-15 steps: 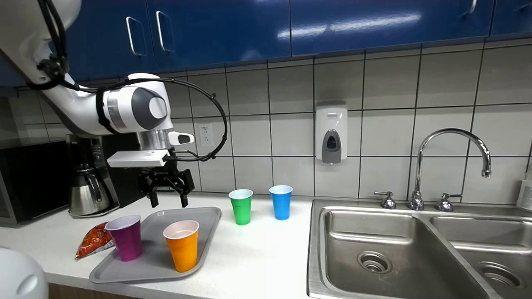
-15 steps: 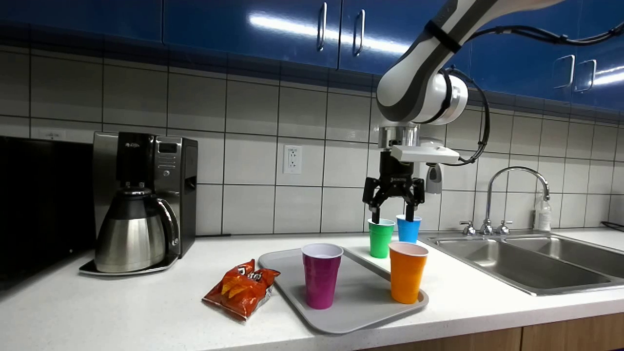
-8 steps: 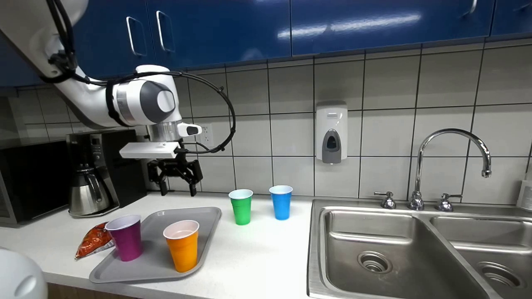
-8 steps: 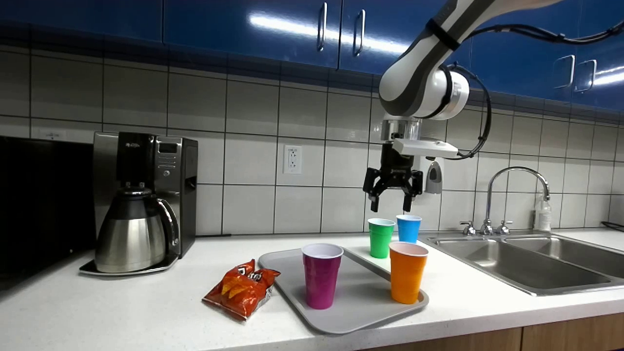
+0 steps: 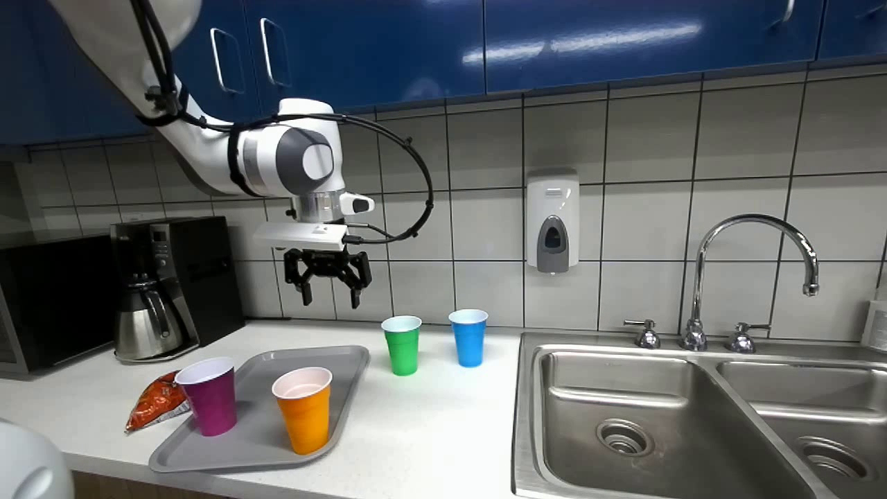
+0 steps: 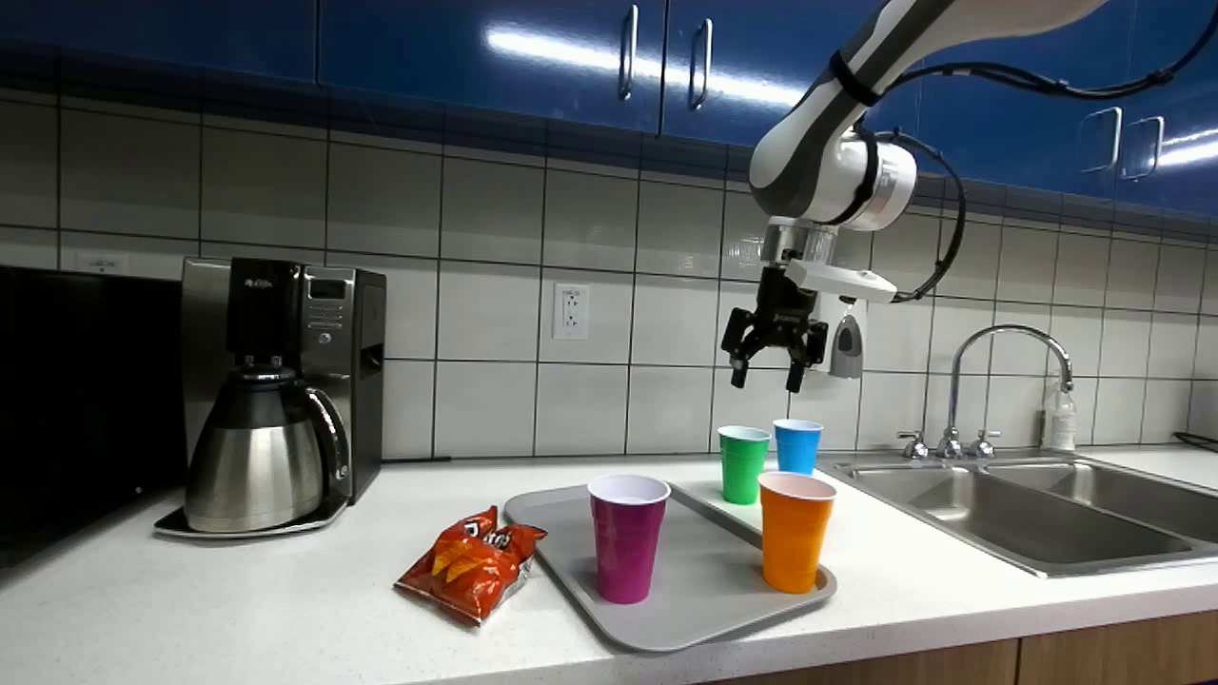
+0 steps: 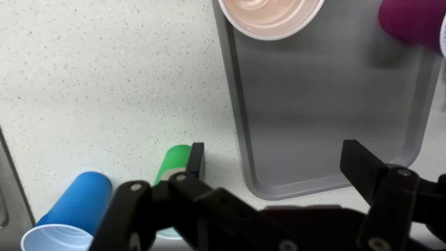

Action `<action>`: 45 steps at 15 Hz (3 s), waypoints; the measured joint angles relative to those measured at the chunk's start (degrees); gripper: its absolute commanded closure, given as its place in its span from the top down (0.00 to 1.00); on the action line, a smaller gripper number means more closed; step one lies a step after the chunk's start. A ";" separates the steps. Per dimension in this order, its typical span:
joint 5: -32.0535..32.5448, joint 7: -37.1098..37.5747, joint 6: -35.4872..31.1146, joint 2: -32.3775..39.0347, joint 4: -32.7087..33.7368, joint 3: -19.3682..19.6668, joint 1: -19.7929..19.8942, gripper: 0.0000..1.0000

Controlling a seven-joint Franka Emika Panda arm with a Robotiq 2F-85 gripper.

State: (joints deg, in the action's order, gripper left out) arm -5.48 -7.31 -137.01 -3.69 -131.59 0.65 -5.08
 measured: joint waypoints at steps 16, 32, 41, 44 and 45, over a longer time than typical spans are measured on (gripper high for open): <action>0.55 0.80 -3.83 21.43 18.64 0.04 1.25 1.00; 2.20 7.75 -4.20 36.10 33.55 1.45 1.75 1.00; 2.84 8.16 -4.13 37.36 34.08 1.63 1.75 0.42; 2.84 8.16 -4.13 37.37 34.08 1.63 1.76 0.20; 2.84 8.16 -4.13 37.36 34.08 1.63 1.77 0.12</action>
State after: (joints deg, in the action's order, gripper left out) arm -2.64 0.86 -141.14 33.68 -97.51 2.28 -3.30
